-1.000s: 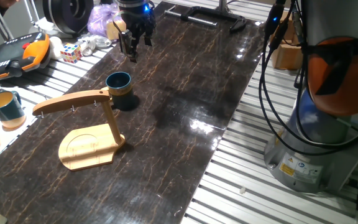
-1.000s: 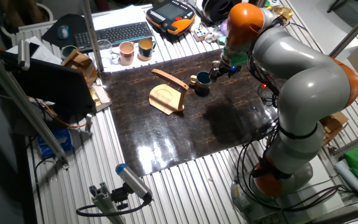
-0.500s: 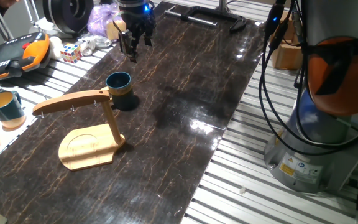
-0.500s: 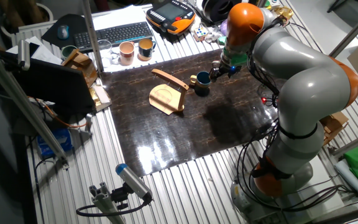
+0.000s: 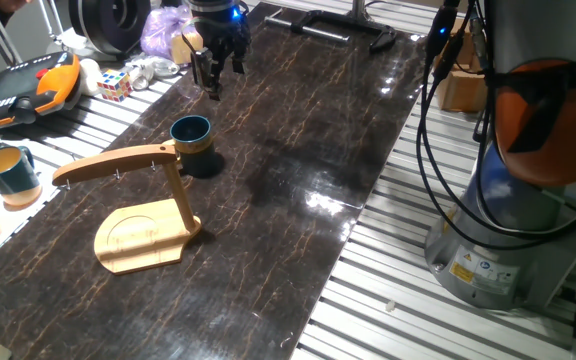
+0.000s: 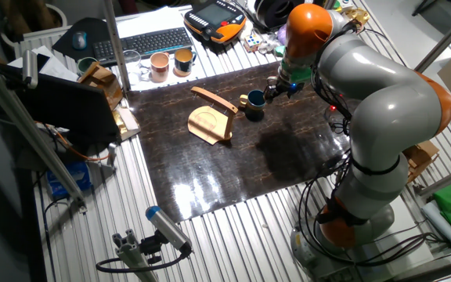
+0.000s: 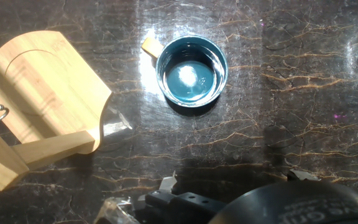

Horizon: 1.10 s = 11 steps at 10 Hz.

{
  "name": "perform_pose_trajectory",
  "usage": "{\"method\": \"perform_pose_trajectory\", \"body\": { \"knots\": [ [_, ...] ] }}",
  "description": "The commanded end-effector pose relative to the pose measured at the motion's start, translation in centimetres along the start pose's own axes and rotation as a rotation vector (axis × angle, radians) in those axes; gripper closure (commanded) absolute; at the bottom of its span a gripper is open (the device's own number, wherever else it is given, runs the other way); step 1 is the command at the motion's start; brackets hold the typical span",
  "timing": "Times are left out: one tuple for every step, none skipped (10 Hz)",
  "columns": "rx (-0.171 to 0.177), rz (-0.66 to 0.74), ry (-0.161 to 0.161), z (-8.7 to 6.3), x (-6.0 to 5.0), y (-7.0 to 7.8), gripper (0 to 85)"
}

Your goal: Put the cup on the cup rack

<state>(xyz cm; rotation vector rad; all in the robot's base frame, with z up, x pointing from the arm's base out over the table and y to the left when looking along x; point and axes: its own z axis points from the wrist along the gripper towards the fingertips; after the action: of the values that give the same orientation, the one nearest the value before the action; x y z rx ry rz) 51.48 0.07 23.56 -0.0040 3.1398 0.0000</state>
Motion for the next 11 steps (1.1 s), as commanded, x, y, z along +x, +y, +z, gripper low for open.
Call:
{"method": "perform_pose_trajectory", "body": {
  "knots": [
    [0.000,0.000,0.000,-0.01,-0.01,0.00,84.3],
    [0.027,0.119,-0.005,-0.06,0.01,0.02,84.3],
    [0.027,0.119,-0.005,-0.12,0.07,0.01,84.3],
    [0.027,0.119,-0.003,-0.14,0.09,0.04,84.3],
    [0.027,0.120,-0.003,-0.16,0.10,0.06,84.3],
    [0.027,0.120,-0.003,-0.17,0.11,0.05,84.3],
    [0.027,0.120,-0.003,-0.16,0.11,0.05,84.3],
    [0.027,0.122,-0.003,-0.16,0.11,0.05,84.3],
    [0.029,0.125,-0.004,-0.15,0.11,0.05,84.3],
    [0.030,0.128,-0.004,-0.15,0.11,0.04,84.3],
    [0.033,0.132,-0.005,-0.13,0.11,0.00,84.3]
  ]
}}
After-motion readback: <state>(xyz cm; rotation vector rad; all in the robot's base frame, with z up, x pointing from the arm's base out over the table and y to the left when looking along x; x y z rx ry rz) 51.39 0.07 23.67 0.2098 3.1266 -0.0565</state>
